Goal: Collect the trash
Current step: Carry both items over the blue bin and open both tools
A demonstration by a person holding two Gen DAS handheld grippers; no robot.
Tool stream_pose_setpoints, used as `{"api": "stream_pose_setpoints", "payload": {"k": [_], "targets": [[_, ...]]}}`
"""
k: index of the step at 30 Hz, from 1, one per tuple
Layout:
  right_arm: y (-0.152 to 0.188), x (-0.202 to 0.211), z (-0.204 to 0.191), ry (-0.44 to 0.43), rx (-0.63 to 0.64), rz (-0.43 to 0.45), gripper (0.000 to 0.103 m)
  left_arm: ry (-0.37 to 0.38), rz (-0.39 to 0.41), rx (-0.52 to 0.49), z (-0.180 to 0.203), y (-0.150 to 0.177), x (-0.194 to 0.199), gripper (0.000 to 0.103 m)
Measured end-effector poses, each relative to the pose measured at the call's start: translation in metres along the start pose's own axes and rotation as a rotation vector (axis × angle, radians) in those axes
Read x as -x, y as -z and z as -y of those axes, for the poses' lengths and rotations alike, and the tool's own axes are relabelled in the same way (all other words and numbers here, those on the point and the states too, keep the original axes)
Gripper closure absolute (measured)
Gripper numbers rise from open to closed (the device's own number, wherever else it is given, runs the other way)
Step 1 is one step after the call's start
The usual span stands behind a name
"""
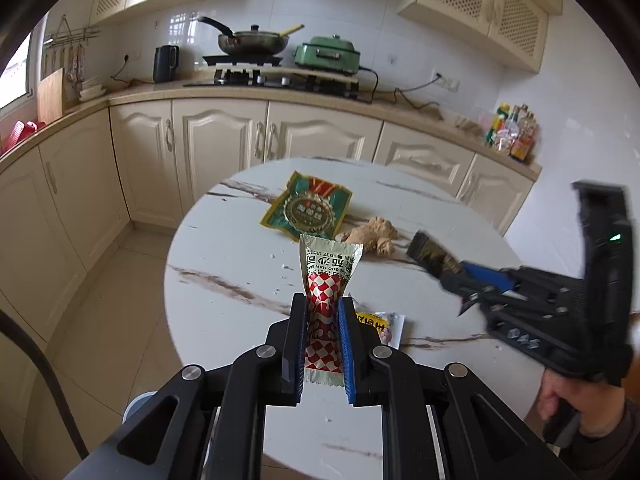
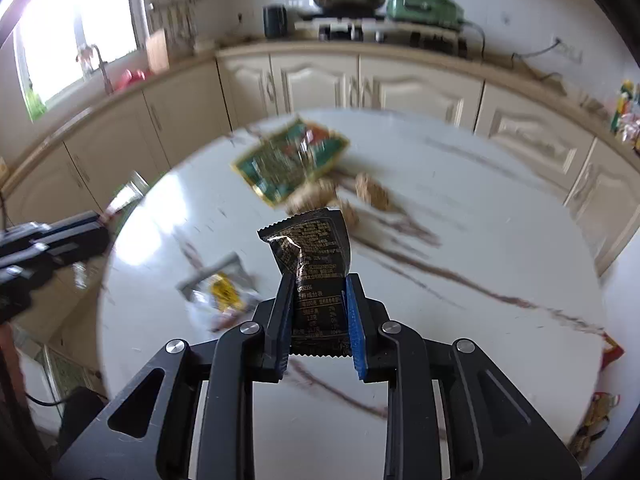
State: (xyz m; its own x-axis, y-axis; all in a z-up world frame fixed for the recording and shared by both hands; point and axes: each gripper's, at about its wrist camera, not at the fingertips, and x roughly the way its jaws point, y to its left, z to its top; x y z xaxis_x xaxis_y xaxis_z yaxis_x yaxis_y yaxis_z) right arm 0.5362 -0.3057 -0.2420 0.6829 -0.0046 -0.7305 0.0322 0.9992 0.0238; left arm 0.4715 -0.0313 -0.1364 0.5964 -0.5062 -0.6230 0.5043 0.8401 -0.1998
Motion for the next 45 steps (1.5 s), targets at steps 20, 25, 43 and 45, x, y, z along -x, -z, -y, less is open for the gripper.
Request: {"api": "stream_pose_setpoints", "payload": {"k": [20,25,43,45], "targets": [[-0.018,-0.049,-0.272,-0.385,0.251,0.011,0.079,-0.282,-0.007,0.325,-0.19,0.1,0.112,0.091],[0.013,-0.136,-0.324,-0.377,0.291,-0.147,0.079,-0.334,-0.149,0.457,-0.244,0.146,0.078,0.091],[0.09,-0.328,-0.341,-0.378,0.181,-0.477,0.06,-0.306,-0.449,0.603,-0.337,0.19,-0.05,0.09],[0.093,-0.327,-0.337,-0.361,0.177,-0.471,0.058,-0.303,-0.457,0.609,-0.345,0.182,-0.067,0.086]]}}
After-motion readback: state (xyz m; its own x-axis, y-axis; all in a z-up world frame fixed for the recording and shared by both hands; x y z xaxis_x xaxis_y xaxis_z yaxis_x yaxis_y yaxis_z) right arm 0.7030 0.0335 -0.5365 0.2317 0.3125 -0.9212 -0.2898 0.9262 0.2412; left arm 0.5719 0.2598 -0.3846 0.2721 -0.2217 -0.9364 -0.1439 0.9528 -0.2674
